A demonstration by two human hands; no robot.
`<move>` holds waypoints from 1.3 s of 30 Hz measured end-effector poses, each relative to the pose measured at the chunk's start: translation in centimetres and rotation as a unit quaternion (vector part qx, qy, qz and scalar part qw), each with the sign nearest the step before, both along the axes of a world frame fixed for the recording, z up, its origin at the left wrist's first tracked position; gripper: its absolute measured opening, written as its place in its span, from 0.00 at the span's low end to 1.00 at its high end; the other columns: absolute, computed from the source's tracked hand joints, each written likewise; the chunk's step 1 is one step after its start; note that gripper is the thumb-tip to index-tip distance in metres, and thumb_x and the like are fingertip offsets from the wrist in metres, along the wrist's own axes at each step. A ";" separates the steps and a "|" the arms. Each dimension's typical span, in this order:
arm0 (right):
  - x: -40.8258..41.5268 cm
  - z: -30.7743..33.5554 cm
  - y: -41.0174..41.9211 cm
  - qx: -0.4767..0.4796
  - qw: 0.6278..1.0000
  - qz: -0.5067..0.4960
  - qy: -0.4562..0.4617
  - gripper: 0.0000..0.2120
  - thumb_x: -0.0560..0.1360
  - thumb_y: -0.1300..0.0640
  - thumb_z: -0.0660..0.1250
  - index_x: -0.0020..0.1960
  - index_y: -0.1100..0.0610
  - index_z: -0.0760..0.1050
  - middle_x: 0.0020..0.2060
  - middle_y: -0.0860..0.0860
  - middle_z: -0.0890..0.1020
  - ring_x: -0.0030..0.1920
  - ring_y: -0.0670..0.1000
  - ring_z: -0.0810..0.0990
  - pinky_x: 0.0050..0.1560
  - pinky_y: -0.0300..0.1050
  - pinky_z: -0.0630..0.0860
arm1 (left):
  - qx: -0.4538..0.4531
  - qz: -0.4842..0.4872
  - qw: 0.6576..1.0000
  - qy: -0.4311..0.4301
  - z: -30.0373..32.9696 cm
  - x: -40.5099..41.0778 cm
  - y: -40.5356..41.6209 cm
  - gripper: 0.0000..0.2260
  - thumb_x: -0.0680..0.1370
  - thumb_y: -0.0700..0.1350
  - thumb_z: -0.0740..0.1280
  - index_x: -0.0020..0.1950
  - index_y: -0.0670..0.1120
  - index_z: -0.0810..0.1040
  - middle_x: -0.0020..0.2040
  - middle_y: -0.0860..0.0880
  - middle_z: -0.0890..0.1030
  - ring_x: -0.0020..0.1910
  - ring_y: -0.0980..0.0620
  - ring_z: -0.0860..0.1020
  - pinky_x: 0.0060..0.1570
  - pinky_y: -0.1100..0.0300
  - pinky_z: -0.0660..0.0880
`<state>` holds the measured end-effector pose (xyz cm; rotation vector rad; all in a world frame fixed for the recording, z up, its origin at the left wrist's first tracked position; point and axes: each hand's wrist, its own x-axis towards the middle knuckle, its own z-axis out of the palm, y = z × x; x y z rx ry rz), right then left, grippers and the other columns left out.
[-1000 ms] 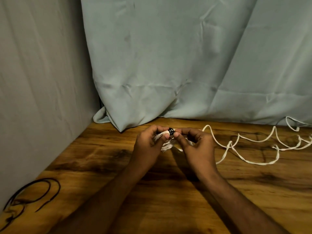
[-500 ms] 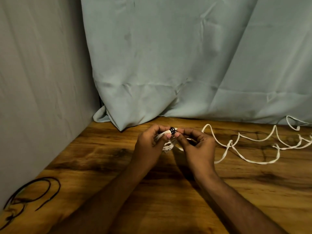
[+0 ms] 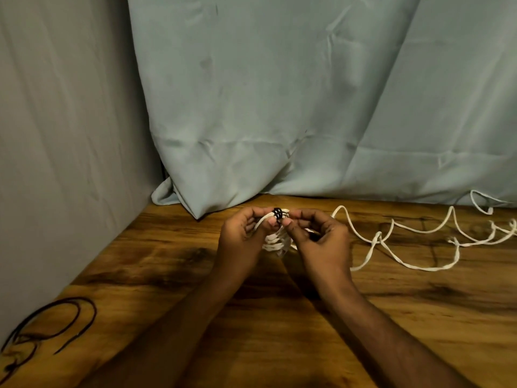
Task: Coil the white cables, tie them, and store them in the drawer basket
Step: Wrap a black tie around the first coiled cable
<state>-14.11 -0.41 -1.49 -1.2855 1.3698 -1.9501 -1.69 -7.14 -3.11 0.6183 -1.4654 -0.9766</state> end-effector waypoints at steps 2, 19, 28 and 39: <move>0.0 0.0 0.0 -0.002 1.000 -0.002 0.005 0.06 0.74 0.65 0.77 0.48 0.56 0.85 0.39 0.47 0.88 0.42 0.43 0.87 0.42 0.35 0.81 | 0.002 -0.005 1.000 0.008 0.0 -0.1 0.0 0.08 0.78 0.36 0.70 0.56 0.39 0.81 0.49 0.48 0.86 0.49 0.55 0.84 0.47 0.65 0.78; -0.8 0.2 0.0 -0.042 0.927 -0.074 0.366 0.12 0.78 0.52 0.74 0.62 0.45 0.81 0.55 0.41 0.81 0.57 0.45 0.79 0.56 0.47 0.78 | -0.128 0.073 0.983 -0.108 0.7 1.1 0.0 0.05 0.78 0.47 0.69 0.51 0.48 0.82 0.46 0.55 0.85 0.47 0.58 0.83 0.47 0.58 0.78; -2.6 0.1 -0.6 -0.116 0.917 -0.051 0.378 0.10 0.78 0.56 0.72 0.59 0.48 0.86 0.51 0.44 0.82 0.53 0.47 0.82 0.48 0.53 0.80 | -0.138 0.014 0.980 -0.142 1.2 1.5 0.1 0.05 0.80 0.44 0.69 0.54 0.47 0.83 0.47 0.53 0.86 0.48 0.57 0.83 0.49 0.55 0.80; -3.4 0.3 -0.1 -0.152 0.883 -0.108 0.431 0.07 0.77 0.60 0.73 0.54 0.55 0.86 0.49 0.47 0.85 0.47 0.47 0.84 0.42 0.51 0.82 | -0.292 0.068 0.923 -0.240 1.6 1.7 0.3 0.08 0.81 0.47 0.66 0.56 0.48 0.83 0.52 0.56 0.84 0.52 0.59 0.81 0.52 0.53 0.77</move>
